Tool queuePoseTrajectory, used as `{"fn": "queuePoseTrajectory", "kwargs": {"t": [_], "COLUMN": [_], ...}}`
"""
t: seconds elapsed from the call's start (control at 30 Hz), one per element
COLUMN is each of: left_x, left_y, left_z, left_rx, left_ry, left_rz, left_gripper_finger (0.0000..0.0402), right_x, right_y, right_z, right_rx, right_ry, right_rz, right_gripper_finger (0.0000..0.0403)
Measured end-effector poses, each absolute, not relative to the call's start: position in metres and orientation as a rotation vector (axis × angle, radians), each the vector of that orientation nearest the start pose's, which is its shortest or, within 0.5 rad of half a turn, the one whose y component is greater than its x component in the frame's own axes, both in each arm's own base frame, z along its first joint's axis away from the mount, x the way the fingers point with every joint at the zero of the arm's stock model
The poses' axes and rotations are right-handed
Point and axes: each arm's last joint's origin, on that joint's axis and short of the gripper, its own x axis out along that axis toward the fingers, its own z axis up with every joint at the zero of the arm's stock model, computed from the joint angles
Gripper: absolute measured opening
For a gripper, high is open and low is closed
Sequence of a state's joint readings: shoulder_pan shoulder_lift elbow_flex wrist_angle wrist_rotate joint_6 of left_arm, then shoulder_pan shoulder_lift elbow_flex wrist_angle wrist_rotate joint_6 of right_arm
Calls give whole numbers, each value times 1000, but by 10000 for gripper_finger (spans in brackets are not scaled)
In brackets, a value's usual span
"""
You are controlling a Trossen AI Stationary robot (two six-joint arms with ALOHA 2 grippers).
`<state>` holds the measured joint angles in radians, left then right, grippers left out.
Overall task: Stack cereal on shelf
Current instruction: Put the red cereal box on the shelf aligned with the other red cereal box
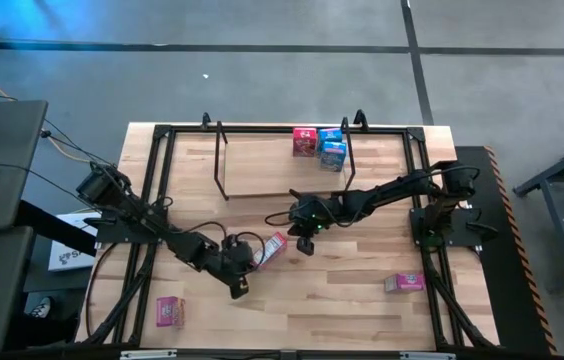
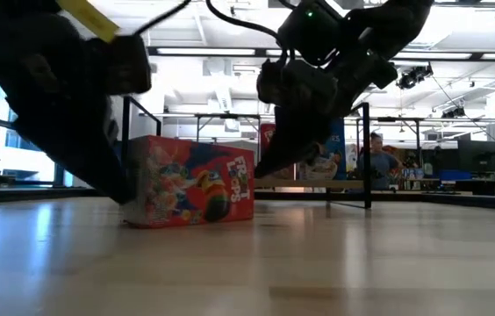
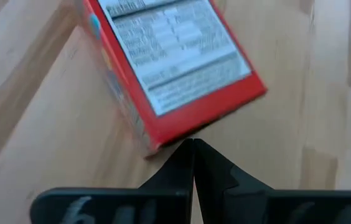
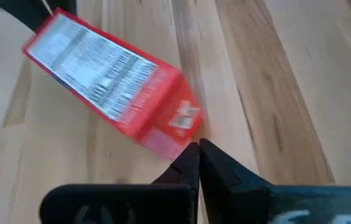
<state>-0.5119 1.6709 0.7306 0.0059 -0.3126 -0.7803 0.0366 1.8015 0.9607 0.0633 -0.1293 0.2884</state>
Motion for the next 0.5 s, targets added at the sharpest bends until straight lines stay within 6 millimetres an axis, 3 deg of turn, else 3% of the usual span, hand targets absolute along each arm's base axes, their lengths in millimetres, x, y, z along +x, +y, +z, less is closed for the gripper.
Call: {"fn": "queuePoseTrajectory", "kwargs": {"t": [0.27,0.5], "left_x": [271,272], "left_y": [-132,-128], "left_z": [112,111], "left_rx": [-411,-415], "left_ry": [894,913], "left_rz": [164,160], "left_gripper_finger": [0,0], "right_x": [359,365], "right_y": [27,28], "right_z": [155,181], "right_rx": [312,299], "right_ry": [766,700], "right_rz": [108,129], "right_gripper_finger": [0,0]}}
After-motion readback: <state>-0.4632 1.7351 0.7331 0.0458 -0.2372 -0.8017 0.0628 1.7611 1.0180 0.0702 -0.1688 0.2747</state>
